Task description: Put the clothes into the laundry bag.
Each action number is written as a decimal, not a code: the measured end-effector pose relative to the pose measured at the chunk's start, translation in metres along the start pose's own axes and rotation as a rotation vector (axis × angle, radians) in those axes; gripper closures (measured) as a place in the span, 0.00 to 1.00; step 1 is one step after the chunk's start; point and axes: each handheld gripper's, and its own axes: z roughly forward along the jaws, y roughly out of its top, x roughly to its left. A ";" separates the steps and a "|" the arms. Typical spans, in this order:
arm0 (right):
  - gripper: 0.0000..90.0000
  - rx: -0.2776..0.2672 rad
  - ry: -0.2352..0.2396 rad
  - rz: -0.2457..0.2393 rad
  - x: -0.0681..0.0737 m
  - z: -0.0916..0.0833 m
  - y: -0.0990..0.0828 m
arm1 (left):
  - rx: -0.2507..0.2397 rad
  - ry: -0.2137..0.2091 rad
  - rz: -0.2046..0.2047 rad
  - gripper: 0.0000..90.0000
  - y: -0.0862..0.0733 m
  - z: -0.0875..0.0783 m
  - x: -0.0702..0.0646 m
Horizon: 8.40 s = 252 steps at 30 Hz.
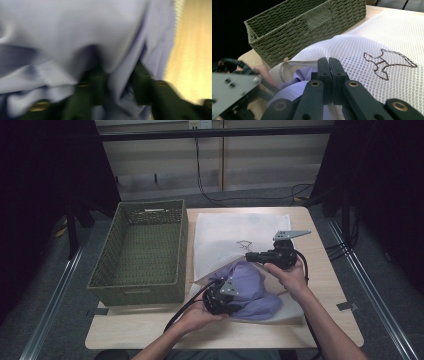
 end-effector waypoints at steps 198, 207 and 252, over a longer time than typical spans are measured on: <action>0.99 0.083 0.065 0.014 0.002 0.010 -0.009 | -0.142 0.325 -0.342 0.69 0.030 0.023 0.046; 0.99 0.074 0.060 0.015 0.000 0.008 -0.009 | -0.137 0.312 -0.277 0.66 0.031 0.005 0.035; 0.99 0.119 0.064 0.003 0.000 0.011 -0.015 | -0.081 0.379 -0.347 1.00 0.020 0.020 0.049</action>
